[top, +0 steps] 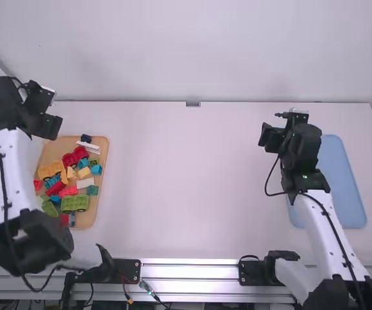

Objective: Assemble lego blocks to make yellow taxi

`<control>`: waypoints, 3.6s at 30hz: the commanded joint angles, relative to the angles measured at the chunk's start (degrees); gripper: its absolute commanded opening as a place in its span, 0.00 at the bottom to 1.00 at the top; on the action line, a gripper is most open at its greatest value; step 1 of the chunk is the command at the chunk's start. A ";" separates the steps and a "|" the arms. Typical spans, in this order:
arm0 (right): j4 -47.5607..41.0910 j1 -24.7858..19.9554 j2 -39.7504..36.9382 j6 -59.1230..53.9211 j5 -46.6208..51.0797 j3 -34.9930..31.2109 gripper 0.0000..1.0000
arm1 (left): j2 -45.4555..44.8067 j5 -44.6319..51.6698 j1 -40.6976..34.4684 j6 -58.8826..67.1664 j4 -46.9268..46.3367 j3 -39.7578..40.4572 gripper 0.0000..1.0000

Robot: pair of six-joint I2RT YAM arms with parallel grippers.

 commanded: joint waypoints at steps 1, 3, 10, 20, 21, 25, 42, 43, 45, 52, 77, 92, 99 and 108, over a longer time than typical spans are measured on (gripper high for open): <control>0.39 0.06 2.19 0.72 0.09 3.45 0.91 | 7.50 2.12 2.47 9.31 -4.69 9.03 0.91; 0.45 0.06 3.51 0.84 0.07 4.40 0.93 | 12.21 2.13 3.51 14.29 -9.75 14.31 0.92; 1.69 0.04 7.15 1.14 -4.42 7.03 0.98 | 26.74 -4.12 5.60 28.43 -19.20 25.45 0.97; 2.54 0.00 8.33 1.22 -4.44 7.89 0.99 | 38.75 -6.36 7.17 42.07 -21.59 26.05 0.98; 2.45 0.00 8.33 1.22 -4.48 7.89 0.99 | 39.30 -6.34 7.13 42.66 -21.64 26.01 0.98; 1.90 0.00 8.33 1.27 -4.96 7.89 0.99 | 40.94 -6.14 7.06 43.36 -21.94 25.99 0.99; 3.65 2.67 8.33 1.20 -5.66 7.89 0.99 | 41.90 -3.74 7.34 51.08 -15.58 16.55 0.96; 3.63 2.71 8.33 1.20 -5.46 7.89 0.99 | 41.90 -3.72 7.43 51.12 -14.91 15.76 0.96; 3.45 2.43 8.33 1.22 -5.53 7.89 0.99 | 41.90 -3.67 7.96 51.10 -12.44 13.66 0.96; 3.69 2.64 8.33 1.22 -5.51 7.89 0.99 | 41.90 -3.67 8.94 50.69 -7.61 10.36 0.91; 4.26 2.64 8.33 1.22 -5.79 7.89 0.99 | 43.08 -0.46 10.05 47.30 -6.56 8.96 0.82; 4.76 3.02 8.33 1.22 -5.77 7.89 0.99 | 43.06 -2.10 10.03 47.89 -3.39 5.38 0.59; 5.20 3.39 8.33 1.20 -5.73 7.89 0.99 | 43.01 -2.25 9.44 46.84 -2.38 5.99 0.54; 5.57 3.39 8.33 1.18 -5.75 7.89 0.99 | 39.67 -3.02 4.94 38.03 -11.78 14.93 0.51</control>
